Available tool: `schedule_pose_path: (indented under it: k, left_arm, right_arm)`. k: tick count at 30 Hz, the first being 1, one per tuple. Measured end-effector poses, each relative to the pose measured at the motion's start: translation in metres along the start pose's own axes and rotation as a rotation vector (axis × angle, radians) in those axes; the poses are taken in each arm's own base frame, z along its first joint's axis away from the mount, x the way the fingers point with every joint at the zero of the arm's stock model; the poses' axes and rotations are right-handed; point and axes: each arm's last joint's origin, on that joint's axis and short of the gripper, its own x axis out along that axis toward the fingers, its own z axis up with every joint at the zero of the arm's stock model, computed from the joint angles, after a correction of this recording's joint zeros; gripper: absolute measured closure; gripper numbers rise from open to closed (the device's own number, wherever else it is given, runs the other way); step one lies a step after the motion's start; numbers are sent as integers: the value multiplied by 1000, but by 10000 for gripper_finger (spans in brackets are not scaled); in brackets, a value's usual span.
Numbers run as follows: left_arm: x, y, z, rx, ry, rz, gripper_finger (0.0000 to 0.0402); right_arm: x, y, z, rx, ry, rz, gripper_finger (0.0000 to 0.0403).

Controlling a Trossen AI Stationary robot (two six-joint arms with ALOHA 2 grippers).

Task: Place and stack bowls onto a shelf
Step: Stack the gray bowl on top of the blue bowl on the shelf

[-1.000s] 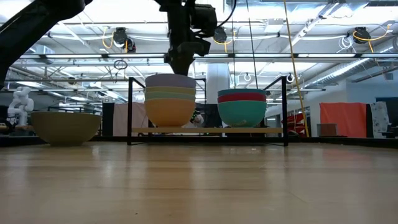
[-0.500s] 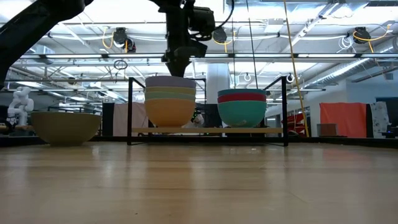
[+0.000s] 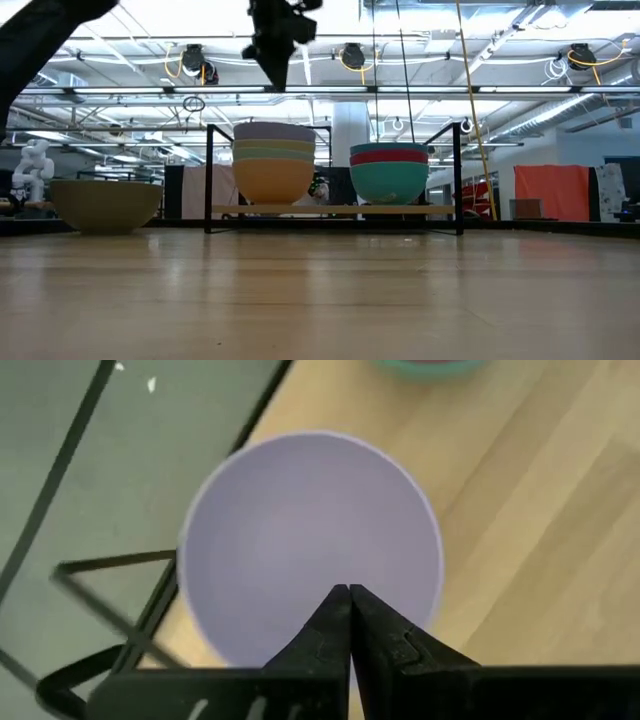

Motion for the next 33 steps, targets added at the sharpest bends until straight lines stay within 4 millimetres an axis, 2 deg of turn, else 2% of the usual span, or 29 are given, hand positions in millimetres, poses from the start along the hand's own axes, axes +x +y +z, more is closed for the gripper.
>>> schedule_pose_path:
  k: [6,12,19,28,33]
  left_arm:
    - [-46,10,-18,-57,-107,-14,393]
    - [-94,24,-44,-125,-227,-32,398]
    - [-140,39,-77,-219,-349,-59,385]
    - [-177,51,-111,-238,-458,-78,398]
    - [-176,52,-125,-256,-433,-124,385]
  right_arm:
    - [0,0,0,0,-1,3,241]
    - [0,2,1,-1,-33,72,241]
    - [3,8,4,-36,-49,127,241]
    - [20,28,10,-137,-40,227,241]
    - [26,39,12,-188,-31,278,241]
